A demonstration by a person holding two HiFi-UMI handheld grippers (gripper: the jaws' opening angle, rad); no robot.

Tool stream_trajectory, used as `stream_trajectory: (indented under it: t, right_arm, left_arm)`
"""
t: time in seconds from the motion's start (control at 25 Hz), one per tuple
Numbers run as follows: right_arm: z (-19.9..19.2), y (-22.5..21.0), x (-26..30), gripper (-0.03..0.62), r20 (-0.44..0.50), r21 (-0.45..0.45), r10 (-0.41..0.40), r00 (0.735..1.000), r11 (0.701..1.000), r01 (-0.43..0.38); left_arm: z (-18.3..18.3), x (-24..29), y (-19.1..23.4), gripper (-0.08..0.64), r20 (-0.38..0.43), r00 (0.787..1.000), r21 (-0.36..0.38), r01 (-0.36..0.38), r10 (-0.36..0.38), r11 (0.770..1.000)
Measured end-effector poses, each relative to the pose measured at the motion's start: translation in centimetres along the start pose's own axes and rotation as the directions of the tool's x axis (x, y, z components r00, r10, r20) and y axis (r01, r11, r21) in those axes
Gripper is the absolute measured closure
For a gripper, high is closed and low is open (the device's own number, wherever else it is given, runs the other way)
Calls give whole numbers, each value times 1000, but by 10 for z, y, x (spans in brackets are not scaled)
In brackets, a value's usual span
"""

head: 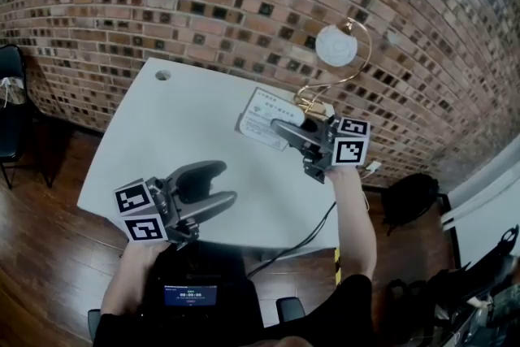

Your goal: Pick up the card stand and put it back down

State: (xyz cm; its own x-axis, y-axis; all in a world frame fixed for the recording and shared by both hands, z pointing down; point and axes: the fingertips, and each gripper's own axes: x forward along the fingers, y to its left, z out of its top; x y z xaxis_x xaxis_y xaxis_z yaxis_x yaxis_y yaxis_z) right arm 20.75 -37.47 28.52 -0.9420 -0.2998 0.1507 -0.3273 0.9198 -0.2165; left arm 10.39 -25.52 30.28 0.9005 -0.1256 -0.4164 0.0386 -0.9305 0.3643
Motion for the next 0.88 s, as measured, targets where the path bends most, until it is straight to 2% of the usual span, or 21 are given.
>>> stream_trajectory:
  t: [0.4,0.6,0.88]
  right_arm:
    - [-10,-65,1,565,-32,7,-29,999,1000,30]
    - [-15,-121,10,565,-28,57,-29,999,998,31]
    - [-23,-211,27,565,-71,67,-66,995,995,71]
  left_arm:
    - [-1,5,26,282,-28,999,-34,27,-28,999]
    - [-7,5,47,282,-54,998,-46,23,-26,999]
    - [-16,-6,78,284,-68,998,-63,-21,16,998]
